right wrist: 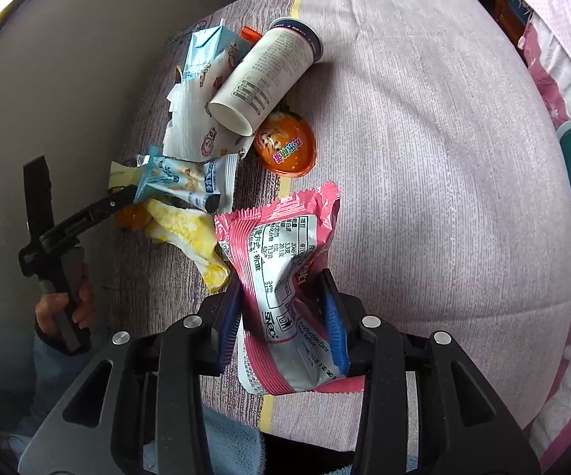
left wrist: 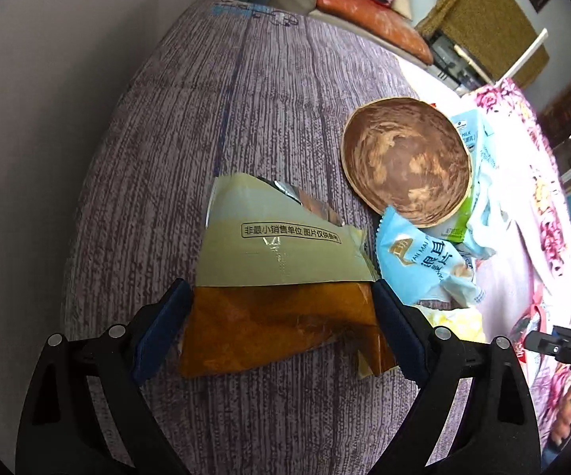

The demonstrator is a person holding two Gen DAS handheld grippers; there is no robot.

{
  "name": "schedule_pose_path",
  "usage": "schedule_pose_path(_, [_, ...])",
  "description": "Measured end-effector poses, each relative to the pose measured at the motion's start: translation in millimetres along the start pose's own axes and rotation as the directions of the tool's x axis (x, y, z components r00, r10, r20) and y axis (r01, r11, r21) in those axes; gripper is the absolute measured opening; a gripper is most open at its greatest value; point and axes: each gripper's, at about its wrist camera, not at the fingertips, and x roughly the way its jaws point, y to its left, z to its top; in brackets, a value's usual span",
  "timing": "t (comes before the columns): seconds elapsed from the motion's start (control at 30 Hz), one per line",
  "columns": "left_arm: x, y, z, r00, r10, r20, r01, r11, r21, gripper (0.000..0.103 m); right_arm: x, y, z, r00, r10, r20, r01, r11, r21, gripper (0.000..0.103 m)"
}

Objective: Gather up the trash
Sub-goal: 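Grasp the orange snack bag with the left tool while the right tool grasps the pink packet, then carry the orange bag and pink packet over the teal wastebasket and open both tools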

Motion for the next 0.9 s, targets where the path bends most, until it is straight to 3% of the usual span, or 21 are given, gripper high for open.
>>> schedule_pose_path(0.1, [-10,-3,-7,0.999,0.015,0.046,-0.016,1.000,0.021,0.076,0,-1,2,1.000,-0.001,0.006,0.001,1.000,0.005,0.037])
schedule_pose_path(0.17, [-18,-4,-12,0.998,0.015,0.066,-0.016,1.000,0.022,0.072,-2,-4,1,1.000,0.002,0.009,-0.002,1.000,0.008,0.037])
schedule_pose_path(0.47, [-61,5,-27,0.989,-0.005,0.146,0.013,0.999,-0.050,0.070,-6,-15,1,0.999,0.015,0.030,-0.016,0.999,0.033,0.037])
schedule_pose_path(0.7, [-90,-43,-29,0.980,-0.048,0.192,0.038,0.998,0.060,0.070,-23,-29,-1,0.996,0.031,0.080,-0.035,0.998,0.060,0.037])
schedule_pose_path(0.9, [-81,-103,-23,0.979,-0.118,0.168,0.090,0.982,0.165,0.071,-45,-52,-1,0.990,0.025,0.137,-0.039,0.994,0.102,0.037])
